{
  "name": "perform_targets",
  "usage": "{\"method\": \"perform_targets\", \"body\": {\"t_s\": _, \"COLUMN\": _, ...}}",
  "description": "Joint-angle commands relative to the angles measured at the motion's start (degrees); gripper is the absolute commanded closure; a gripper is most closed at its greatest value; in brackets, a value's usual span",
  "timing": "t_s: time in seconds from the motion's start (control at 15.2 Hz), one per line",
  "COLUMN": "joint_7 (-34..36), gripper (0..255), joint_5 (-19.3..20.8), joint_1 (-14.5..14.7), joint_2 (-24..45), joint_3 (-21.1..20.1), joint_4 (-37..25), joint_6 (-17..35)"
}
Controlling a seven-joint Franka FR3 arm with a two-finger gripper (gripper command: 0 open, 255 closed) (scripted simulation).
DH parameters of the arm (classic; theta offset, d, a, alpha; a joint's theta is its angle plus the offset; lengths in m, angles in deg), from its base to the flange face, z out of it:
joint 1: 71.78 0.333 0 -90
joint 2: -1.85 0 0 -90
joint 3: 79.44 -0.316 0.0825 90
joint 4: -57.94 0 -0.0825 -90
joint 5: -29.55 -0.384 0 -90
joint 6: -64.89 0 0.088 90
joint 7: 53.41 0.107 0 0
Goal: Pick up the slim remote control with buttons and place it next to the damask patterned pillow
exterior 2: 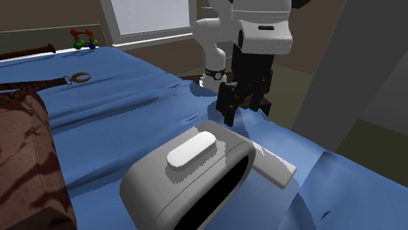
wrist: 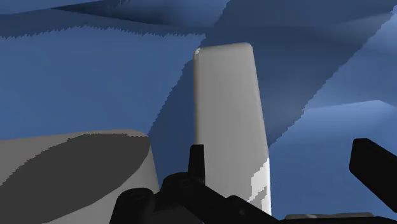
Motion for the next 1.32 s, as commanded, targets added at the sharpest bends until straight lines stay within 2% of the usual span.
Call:
{"method": "perform_targets", "body": {"t_s": 0.0, "joint_7": -3.08, "gripper": 0, "joint_5": -1.79, "joint_1": -0.85, "joint_2": 4.94, "joint_3": -0.59, "joint_4": -4.84, "joint_6": -0.11}}
{"method": "perform_targets", "body": {"t_s": 0.13, "joint_7": -5.24, "gripper": 0, "joint_5": -2.99, "joint_1": -1.63, "joint_2": 9.05, "joint_3": -1.33, "joint_4": -9.19, "joint_6": -0.51}}
{"method": "perform_targets", "body": {"t_s": 0.66, "joint_7": -5.68, "gripper": 0, "joint_5": -3.68, "joint_1": -2.02, "joint_2": 11.61, "joint_3": -1.97, "joint_4": -6.93, "joint_6": 4.27}}
{"method": "perform_targets", "body": {"t_s": 1.12, "joint_7": -5.57, "gripper": 0, "joint_5": -3.50, "joint_1": -2.32, "joint_2": 11.58, "joint_3": -2.30, "joint_4": -6.93, "joint_6": 4.28}}
{"method": "perform_targets", "body": {"t_s": 1.19, "joint_7": -5.95, "gripper": 255, "joint_5": -3.61, "joint_1": -2.71, "joint_2": 11.83, "joint_3": -2.18, "joint_4": -8.01, "joint_6": 3.44}}
{"method": "perform_targets", "body": {"t_s": 1.25, "joint_7": -5.35, "gripper": 255, "joint_5": -3.50, "joint_1": -2.37, "joint_2": 12.15, "joint_3": -2.32, "joint_4": -9.37, "joint_6": 2.45}}
